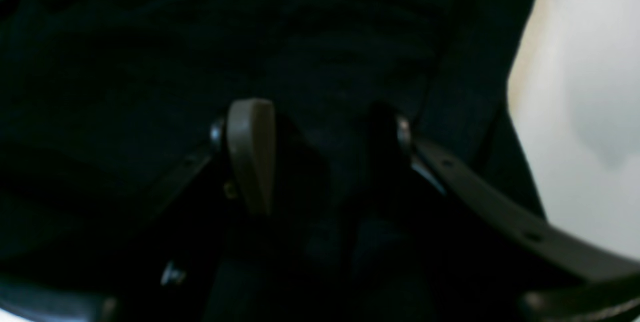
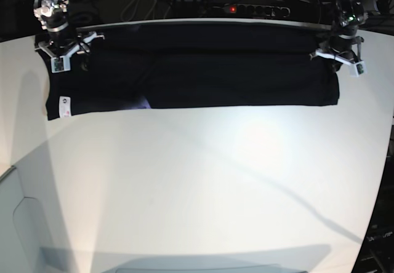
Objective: Fold the T-shirt properly
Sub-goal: 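Regrasp both ends of the strip and smooth it flat, then fold the left gripper's end of the strip over toward the right gripper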
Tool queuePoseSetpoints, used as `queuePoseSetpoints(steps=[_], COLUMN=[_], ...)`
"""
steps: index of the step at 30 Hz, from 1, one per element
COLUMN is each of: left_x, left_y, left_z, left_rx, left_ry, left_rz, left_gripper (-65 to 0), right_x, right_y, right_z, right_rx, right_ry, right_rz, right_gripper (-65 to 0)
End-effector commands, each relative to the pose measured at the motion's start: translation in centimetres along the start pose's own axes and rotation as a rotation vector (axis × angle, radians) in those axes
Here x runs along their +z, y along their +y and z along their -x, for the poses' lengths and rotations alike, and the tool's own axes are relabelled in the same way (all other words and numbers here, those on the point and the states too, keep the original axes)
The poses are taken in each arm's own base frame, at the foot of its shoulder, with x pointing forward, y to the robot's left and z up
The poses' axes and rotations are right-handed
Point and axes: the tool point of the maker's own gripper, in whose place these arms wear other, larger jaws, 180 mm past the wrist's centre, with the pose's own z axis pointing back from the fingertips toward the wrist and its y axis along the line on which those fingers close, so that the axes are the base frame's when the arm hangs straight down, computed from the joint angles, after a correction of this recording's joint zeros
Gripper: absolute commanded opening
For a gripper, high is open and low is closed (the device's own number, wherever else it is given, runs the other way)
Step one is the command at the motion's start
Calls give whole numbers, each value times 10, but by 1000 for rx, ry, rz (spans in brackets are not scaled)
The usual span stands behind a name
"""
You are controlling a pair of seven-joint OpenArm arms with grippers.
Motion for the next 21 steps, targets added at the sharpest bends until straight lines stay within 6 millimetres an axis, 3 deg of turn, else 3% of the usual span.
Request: queuePoseSetpoints(steps=[1,7,10,16,21], left_x=[5,32,42,55,62], left_y=[7,12,12,-14,-78], left_z=[-13,-71,-90,-96,-83], left_rx=[-15,-38,-52,-42,-22], left_ry=[-28,-190,-245,-294,-290], left_rz=[-20,-51,-58,-20,122], left_gripper=[-650,-650,-650,-650,-650], right_x=[1,-7,-9,-12,-13], right_y=[-3,-4,-4,5,9], right_z=[-11,-15,-17,-23,-23], right_rx=[4,-8,-13,-8,-6], right_ry=[-40,-52,-56,-69,-68], right_rz=[5,3,3,-18,-30], right_gripper=[-344,-344,-344,-344,-344])
